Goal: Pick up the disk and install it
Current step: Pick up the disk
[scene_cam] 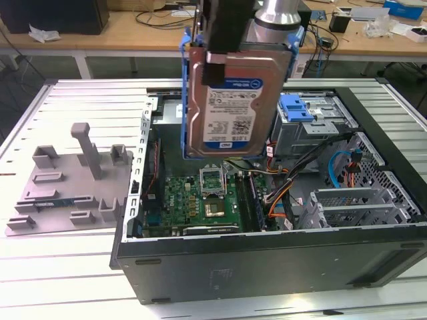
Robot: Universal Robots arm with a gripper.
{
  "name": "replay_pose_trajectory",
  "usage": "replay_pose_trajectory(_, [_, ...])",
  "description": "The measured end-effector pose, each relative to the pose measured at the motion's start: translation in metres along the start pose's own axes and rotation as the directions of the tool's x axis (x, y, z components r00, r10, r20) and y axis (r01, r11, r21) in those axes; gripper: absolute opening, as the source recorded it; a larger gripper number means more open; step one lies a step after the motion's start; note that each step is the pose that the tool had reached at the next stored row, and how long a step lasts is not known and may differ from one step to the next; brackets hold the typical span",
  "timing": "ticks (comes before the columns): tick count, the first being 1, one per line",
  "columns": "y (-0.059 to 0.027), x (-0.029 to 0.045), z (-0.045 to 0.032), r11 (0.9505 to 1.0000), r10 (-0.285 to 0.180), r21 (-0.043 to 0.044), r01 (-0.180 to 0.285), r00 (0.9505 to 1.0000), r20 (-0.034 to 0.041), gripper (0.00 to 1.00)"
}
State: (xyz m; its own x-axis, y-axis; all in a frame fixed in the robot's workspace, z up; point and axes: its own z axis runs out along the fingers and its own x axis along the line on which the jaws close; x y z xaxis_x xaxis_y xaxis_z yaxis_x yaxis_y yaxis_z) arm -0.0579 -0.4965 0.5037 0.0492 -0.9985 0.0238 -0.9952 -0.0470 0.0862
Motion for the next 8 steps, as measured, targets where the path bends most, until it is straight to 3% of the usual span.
replay_pose_trajectory(2, [-0.0112,0.0084,-0.0008,1.0,0.0,-0.0012,0.0,1.0,0.0,0.37])
replay_pose_trajectory(8, [-0.0336,0.0246,-0.0023,1.0,0.0,-0.0035,0.0,1.0,0.0002,0.37])
